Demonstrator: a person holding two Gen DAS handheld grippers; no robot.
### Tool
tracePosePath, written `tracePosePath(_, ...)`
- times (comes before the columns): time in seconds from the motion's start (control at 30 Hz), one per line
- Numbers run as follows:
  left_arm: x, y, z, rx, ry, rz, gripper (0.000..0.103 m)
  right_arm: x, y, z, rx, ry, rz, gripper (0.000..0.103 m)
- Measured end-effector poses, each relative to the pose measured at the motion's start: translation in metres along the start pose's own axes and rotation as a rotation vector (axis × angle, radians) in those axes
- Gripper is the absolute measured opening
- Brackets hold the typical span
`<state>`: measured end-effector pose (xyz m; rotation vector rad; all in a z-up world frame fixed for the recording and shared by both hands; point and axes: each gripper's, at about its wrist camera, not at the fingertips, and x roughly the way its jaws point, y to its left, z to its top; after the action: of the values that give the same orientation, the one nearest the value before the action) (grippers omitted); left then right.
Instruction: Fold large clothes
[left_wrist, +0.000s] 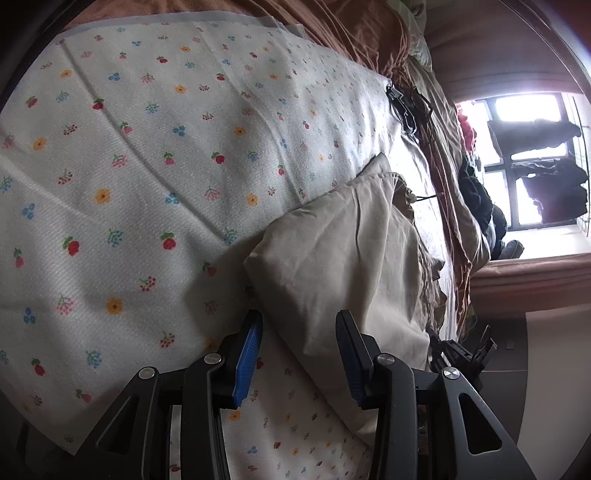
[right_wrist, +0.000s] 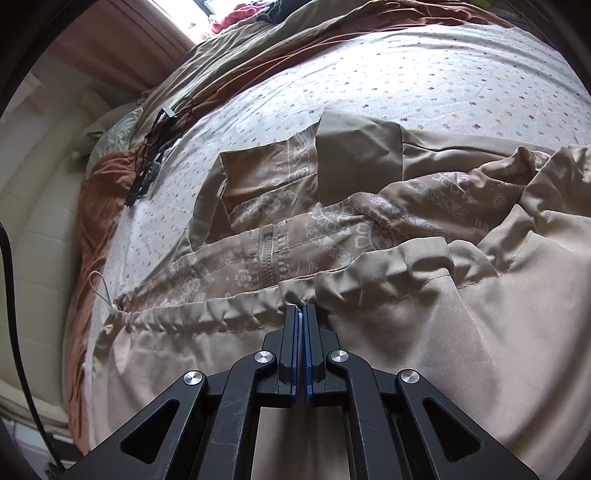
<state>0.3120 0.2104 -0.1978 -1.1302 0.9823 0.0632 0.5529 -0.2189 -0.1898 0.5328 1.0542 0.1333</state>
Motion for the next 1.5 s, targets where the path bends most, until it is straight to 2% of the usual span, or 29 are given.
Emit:
tracePosePath(0.13, 0.006, 0.001, 0.001, -0.022, -0.014, -0.002, 0.043, -0.029, 0.001, -0.009, -0.006, -0.016, 0.033, 0.014)
tracePosePath(0.2, 0.010, 0.001, 0.003, -0.036, -0.020, -0.008, 0.043, -0.043, 0.002, -0.016, -0.016, -0.027, 0.048, 0.027)
tracePosePath(0.23, 0.013, 0.001, 0.005, -0.043, -0.025, -0.017, 0.043, -0.048, 0.002, -0.019, -0.018, -0.030, 0.057, 0.028)
tracePosePath(0.4, 0.020, 0.002, 0.013, -0.058, -0.044, -0.031, 0.043, -0.065, 0.009, -0.029, -0.029, -0.029, 0.091, 0.028)
tracePosePath(0.53, 0.016, 0.008, 0.014, -0.070, -0.055, -0.083, 0.044, -0.069, 0.010, -0.043, -0.015, -0.007, 0.122, 0.029)
tracePosePath(0.73, -0.003, -0.013, 0.010, 0.040, -0.076, -0.134, 0.044, -0.080, 0.015, -0.076, -0.031, 0.004, 0.143, 0.029)
tracePosePath(0.83, 0.000, -0.020, 0.016, 0.053, -0.063, -0.108, 0.044, -0.084, 0.017, -0.097, -0.047, 0.024, 0.149, 0.029)
tracePosePath(0.93, 0.017, -0.023, 0.023, 0.068, -0.027, -0.051, 0.044, -0.091, 0.017, -0.116, -0.055, 0.020, 0.139, 0.028)
tracePosePath(1.03, 0.031, -0.021, 0.027, 0.064, -0.004, -0.027, 0.044, -0.098, 0.021, -0.132, -0.086, 0.020, 0.119, 0.029)
tracePosePath(1.1, 0.035, -0.018, 0.028, 0.058, -0.005, -0.022, 0.040, -0.097, 0.023, -0.142, -0.106, 0.039, 0.107, 0.028)
tracePosePath(1.13, 0.035, -0.018, 0.027, 0.062, -0.009, -0.014, 0.032, -0.096, 0.023, -0.147, -0.113, 0.052, 0.100, 0.028)
tracePosePath(1.17, 0.034, -0.019, 0.027, 0.072, -0.012, -0.008, 0.027, -0.094, 0.023, -0.153, -0.121, 0.064, 0.086, 0.028)
tracePosePath(1.3, 0.022, -0.022, 0.026, 0.090, -0.035, -0.048, 0.018, -0.078, 0.020, -0.166, -0.144, 0.110, 0.008, 0.028)
tracePosePath(1.43, 0.011, -0.038, 0.026, 0.111, -0.048, -0.089, 0.014, -0.064, 0.010, -0.158, -0.132, 0.121, -0.036, 0.011)
tracePosePath(1.5, 0.004, -0.049, 0.025, 0.130, -0.055, -0.107, 0.013, -0.063, 0.006, -0.154, -0.119, 0.119, -0.036, 0.006)
